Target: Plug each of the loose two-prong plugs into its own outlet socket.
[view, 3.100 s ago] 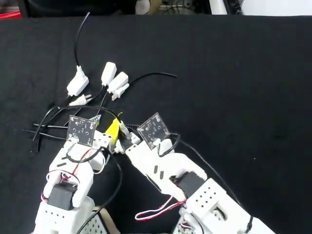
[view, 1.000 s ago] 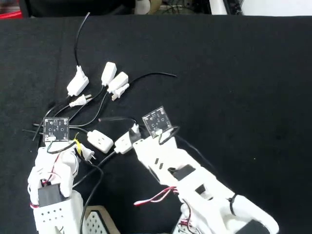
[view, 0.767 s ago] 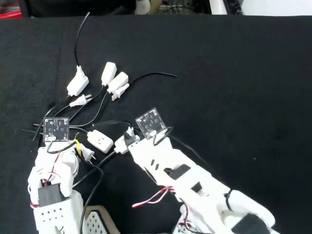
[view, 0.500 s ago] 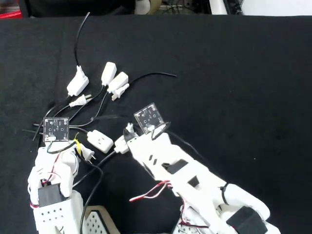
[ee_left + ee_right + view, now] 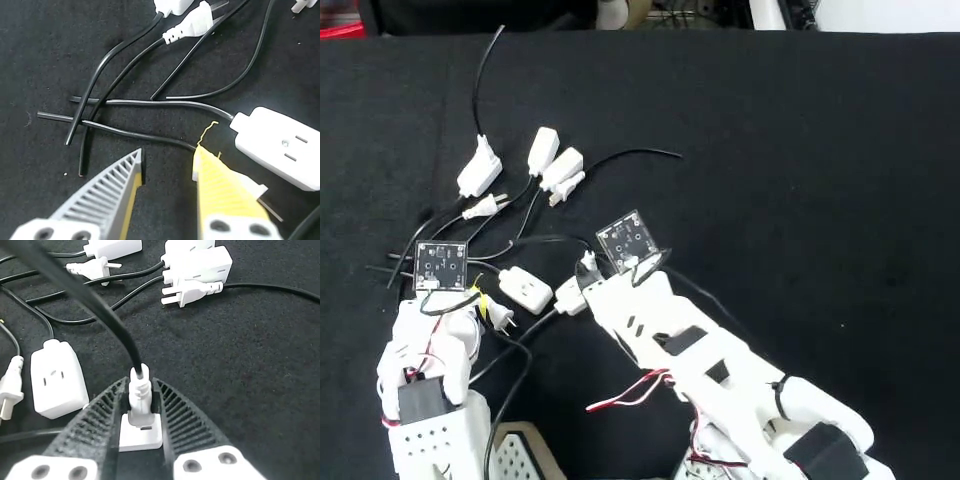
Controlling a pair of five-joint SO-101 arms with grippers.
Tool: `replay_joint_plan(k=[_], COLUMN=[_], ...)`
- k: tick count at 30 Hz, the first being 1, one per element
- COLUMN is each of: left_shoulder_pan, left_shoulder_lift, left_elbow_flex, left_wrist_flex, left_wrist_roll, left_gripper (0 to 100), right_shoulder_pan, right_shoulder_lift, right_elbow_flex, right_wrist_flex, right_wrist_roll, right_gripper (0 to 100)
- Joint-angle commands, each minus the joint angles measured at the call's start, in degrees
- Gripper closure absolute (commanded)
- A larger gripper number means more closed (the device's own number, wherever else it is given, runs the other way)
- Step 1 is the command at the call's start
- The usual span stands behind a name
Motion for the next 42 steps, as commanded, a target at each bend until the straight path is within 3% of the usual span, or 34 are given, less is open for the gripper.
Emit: replay_joint_plan(k=[1,12,20,31,38,42], left_shoulder_pan=[-0.4,-0.4,-0.4,-0.4,-0.4,-0.4], left_shoulder_lift=[-0.1,-0.1,-0.1,-0.1,-0.1,-0.1], left_elbow_flex=[1.2,1.2,1.2,1.2,1.2,1.2], left_wrist_flex=[-1.1,-1.3,-1.3,-1.1,-1.1,-1.1], left_wrist_roll=[-0.5,-0.6,-0.6,-0.6,-0.6,-0.6], left_gripper=[83,83,83,83,83,83], right_shoulder_pan=[0.8,1.0,0.9,-0.2,-2.1,-2.9], right_shoulder_lift=[0.5,-3.1,-11.0,0.0,0.6,0.2], right_elbow_flex=[-0.1,0.3,0.7,-4.3,-9.0,-9.5], right_wrist_flex=[0.2,4.0,12.5,13.0,23.2,23.7], right_wrist_roll=[0.3,0.4,0.4,0.3,0.0,0.2], right_gripper=[98.7,98.7,98.7,98.7,98.6,97.9])
